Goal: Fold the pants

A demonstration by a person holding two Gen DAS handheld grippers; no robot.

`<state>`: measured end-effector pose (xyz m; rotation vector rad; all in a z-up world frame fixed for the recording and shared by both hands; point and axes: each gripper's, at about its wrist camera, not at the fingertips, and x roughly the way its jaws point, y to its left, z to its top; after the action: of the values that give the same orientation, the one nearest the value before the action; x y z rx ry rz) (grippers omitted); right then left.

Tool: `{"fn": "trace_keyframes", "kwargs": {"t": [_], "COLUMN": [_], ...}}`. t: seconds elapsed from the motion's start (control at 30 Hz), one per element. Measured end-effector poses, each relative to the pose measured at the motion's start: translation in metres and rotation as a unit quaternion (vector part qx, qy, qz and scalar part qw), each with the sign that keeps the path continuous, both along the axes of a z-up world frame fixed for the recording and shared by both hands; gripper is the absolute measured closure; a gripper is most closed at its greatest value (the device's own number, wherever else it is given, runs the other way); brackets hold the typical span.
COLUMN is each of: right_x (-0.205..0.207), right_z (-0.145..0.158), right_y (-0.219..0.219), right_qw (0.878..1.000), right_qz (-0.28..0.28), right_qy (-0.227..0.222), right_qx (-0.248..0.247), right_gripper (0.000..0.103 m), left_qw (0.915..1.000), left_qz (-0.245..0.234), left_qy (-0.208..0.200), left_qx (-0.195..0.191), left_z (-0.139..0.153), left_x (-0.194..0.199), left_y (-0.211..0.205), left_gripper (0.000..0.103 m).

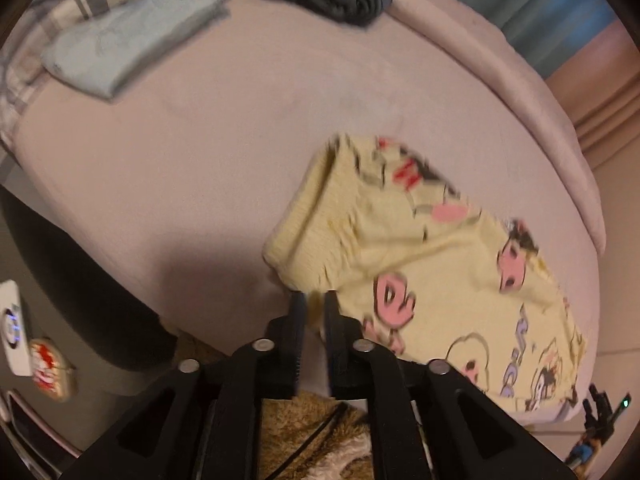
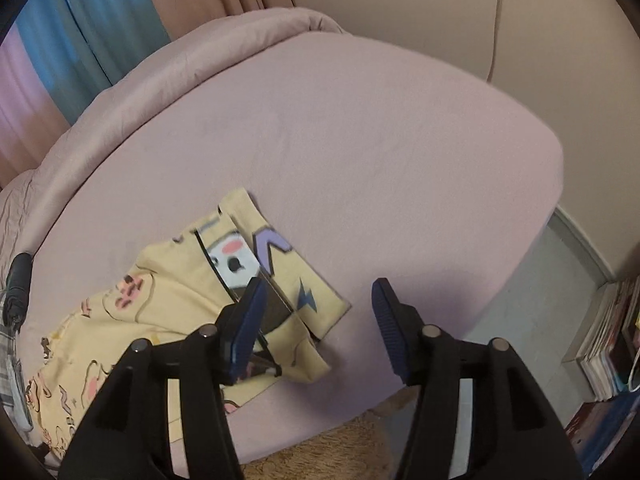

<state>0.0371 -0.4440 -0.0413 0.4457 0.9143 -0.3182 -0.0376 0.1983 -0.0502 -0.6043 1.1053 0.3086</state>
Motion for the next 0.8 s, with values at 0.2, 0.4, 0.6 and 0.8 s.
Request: {"fn": "trace_keyframes", "kwargs": {"t": [0.2,0.4,0.6,0.8], "right_x": [-0.001,-0.021,0.005,0.019], "right_z": [-0.036,-0.043,0.01,-0.037], "right_y": [-0.003,0.001,0.008,-0.009], "right_qw": [0.997,0.996,1.0,0.998], "right_qz": [-0.004,-0.027,0.006,-0.015], "right_qy": [0.056,0.018,-0.031,0.058], "right_qx": [0.054,0.085,-0.002,-0.037], "right_gripper": [0.051,0.097,0.098,0.097], "left_qw": [0.9982,0.9963,0.9879,0.9846], "left_qz": [0.007,-0.045,-0.128,-0.171], "left_qy": [-0.055,-0.065,-0.084,-0.037], "left_qx": [0.025,0.035,0.027,0.001], "left_z": [0.044,0.055,0.053,0.016], "left_x": [0.004,0.032,0.064,0.08], "left_y": [-0.001,-0.032,-0.081,-0.113], "left_gripper": [0.061,0.061,0.061,0.061]}}
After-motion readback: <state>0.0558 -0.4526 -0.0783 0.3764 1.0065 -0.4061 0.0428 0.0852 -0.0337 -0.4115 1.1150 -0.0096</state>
